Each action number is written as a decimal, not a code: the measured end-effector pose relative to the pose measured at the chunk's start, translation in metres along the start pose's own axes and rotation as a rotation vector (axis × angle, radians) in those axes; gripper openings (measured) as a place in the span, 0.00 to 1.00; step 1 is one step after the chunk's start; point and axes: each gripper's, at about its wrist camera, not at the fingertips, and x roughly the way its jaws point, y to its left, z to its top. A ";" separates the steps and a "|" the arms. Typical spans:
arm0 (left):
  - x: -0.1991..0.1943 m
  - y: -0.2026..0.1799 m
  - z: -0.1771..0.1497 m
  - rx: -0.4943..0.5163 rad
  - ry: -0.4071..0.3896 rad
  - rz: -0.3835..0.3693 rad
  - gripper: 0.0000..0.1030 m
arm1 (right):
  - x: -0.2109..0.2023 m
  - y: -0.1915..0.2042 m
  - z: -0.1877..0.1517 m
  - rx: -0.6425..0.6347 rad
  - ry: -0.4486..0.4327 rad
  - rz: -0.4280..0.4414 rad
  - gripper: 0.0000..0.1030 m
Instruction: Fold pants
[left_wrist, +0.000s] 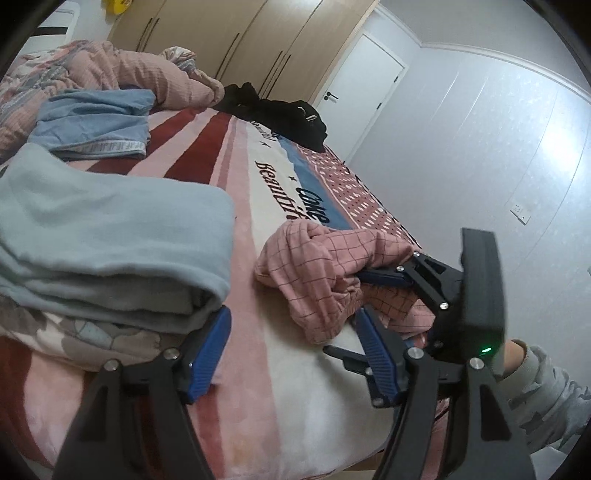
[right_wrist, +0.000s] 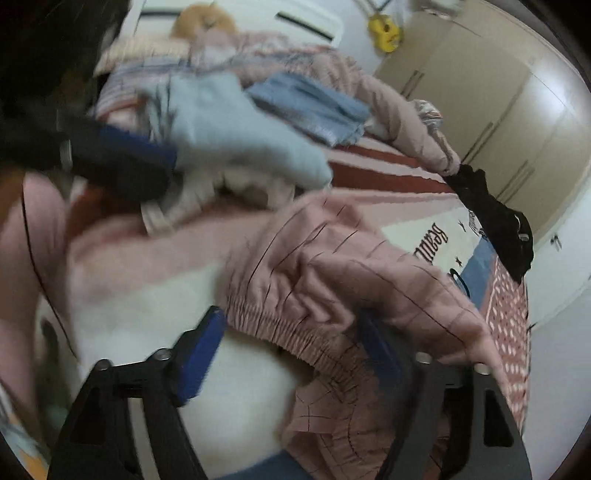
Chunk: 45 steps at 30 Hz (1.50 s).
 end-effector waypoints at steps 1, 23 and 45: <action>0.001 -0.001 0.001 0.003 0.000 -0.008 0.64 | 0.005 0.001 -0.001 -0.015 0.014 -0.026 0.80; 0.029 -0.034 0.029 0.075 0.028 -0.055 0.64 | -0.048 -0.196 -0.047 0.871 -0.156 0.118 0.12; 0.111 -0.092 0.057 0.171 0.147 -0.072 0.66 | -0.085 -0.271 -0.175 1.161 -0.160 0.073 0.54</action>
